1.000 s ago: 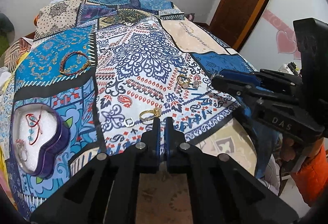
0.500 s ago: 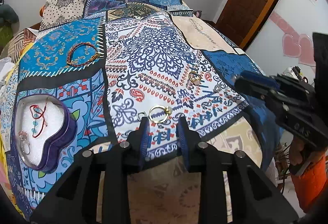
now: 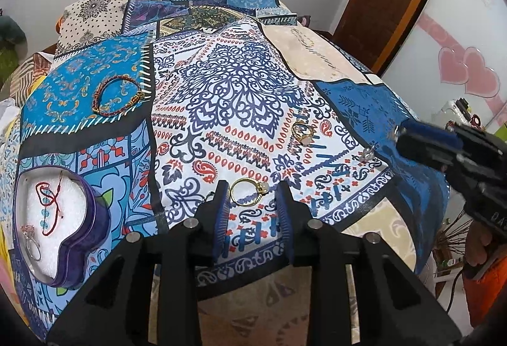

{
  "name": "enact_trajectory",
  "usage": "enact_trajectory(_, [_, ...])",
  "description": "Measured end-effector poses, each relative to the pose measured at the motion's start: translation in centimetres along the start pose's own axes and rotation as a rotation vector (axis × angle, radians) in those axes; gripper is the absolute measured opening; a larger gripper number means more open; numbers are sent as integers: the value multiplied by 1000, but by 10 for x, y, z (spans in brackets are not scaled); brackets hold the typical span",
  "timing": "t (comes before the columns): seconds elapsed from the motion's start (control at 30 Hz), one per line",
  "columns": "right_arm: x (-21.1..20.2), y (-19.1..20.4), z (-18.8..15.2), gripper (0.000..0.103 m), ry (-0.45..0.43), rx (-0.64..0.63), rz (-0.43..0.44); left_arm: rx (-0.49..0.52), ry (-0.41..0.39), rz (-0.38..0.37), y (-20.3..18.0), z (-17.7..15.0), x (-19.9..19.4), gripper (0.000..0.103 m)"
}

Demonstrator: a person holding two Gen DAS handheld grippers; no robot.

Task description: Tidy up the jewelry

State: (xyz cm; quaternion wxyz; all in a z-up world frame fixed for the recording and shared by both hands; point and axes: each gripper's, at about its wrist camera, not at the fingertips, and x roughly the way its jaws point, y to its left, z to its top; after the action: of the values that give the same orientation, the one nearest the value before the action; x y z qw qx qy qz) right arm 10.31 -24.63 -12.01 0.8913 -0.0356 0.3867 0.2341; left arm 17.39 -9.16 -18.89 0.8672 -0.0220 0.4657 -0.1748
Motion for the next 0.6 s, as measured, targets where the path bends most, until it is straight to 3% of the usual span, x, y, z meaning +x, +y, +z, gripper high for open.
enact_trajectory(0.17, [10,2,-15,20,62,-1,20,-6,4,-19,1,1,-1,24])
enact_trajectory(0.6, [3,-7,-21,20,59,39,14,23,-17,-86,-21,-1,-19,24])
